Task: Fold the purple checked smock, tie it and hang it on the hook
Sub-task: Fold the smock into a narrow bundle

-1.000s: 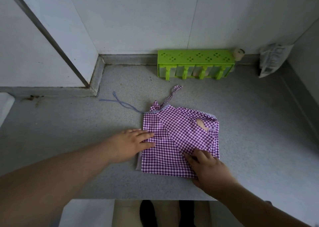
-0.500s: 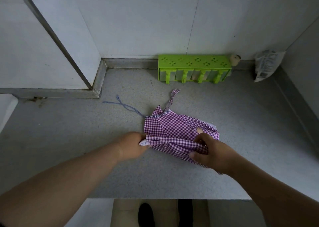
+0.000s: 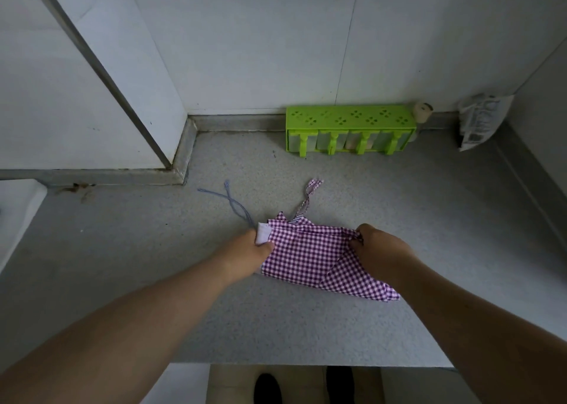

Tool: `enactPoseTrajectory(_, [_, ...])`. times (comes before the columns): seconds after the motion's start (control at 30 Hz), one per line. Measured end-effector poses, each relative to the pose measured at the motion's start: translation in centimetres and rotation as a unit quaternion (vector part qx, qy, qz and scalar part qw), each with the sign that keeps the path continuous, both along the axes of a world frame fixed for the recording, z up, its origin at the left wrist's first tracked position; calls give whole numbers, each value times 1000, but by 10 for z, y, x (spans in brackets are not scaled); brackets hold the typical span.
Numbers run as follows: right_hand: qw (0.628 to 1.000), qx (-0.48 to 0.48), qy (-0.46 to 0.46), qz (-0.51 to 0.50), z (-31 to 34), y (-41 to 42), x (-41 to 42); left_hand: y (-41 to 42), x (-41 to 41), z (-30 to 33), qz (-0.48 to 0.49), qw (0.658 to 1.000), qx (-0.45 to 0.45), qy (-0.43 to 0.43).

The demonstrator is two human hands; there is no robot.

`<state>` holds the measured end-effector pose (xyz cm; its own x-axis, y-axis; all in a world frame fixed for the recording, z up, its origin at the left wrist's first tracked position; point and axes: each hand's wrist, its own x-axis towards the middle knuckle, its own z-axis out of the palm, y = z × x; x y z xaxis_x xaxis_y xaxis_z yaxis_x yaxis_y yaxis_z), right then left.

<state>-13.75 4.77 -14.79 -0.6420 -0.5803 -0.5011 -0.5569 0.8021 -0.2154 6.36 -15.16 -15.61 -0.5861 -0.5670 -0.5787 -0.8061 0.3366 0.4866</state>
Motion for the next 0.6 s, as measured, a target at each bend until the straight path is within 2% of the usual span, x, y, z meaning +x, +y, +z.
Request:
enactPoseTrajectory(0.07, [1000,10,9,-5,-6,-4,2,3,-4,-2,5,998,-54,32])
enactPoseTrajectory(0.1, [1000,12,11,-9,-9,-6,3,5,-5,-2,-29,993,-104,47])
enactPoseTrajectory(0.17, [1000,10,12,-19,-11,-8,5,5,-9,-6,-184,953,-230,68])
enactPoseTrajectory(0.2, [1000,8,12,-19,-11,-9,7,7,-13,-5,-257,929,-256,76])
enactPoseTrajectory(0.27, [1000,1,14,-19,-11,-9,10,8,-25,-10,-332,910,-242,50])
enactPoseTrajectory(0.33, [999,0,41,9,-10,-6,14,9,-34,-18,-350,909,-224,4])
enactPoseTrajectory(0.37, [995,-9,83,50,-10,-4,17,9,-36,-23,-358,905,-231,-9])
enactPoseTrajectory(0.43, [968,-53,183,161,-15,1,23,9,-38,-35,-372,891,-261,-8])
enactPoseTrajectory(0.47, [956,-76,197,202,-16,1,27,8,-37,-41,-373,885,-278,5])
enactPoseTrajectory(0.53, [950,-102,180,234,-26,-1,33,9,-35,-52,-366,877,-310,38])
enactPoseTrajectory(0.6, [971,-99,126,178,-37,-2,38,10,-32,-61,-353,872,-329,77])
